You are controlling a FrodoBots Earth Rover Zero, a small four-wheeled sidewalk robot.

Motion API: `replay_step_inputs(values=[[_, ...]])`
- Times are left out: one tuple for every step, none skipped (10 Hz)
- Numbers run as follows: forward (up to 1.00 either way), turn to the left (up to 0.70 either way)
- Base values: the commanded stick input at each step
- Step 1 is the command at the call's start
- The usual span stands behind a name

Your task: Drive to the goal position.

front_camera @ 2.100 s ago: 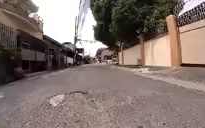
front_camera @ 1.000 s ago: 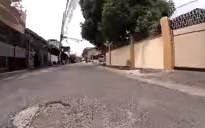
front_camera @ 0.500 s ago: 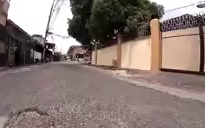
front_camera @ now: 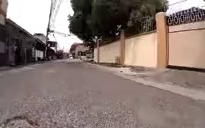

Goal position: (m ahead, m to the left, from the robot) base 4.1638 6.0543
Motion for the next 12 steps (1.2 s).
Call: replay_step_inputs(values=[[0.5, 0.07], [0.5, 0.07], [0.5, 0.07], [0.5, 0.07], [0.5, 0.07], [0.5, 0.07], [0.5, 0.07], [0.5, 0.07], [0.5, 0.07], [0.5, 0.07], [0.5, 0.07], [0.5, 0.07]])
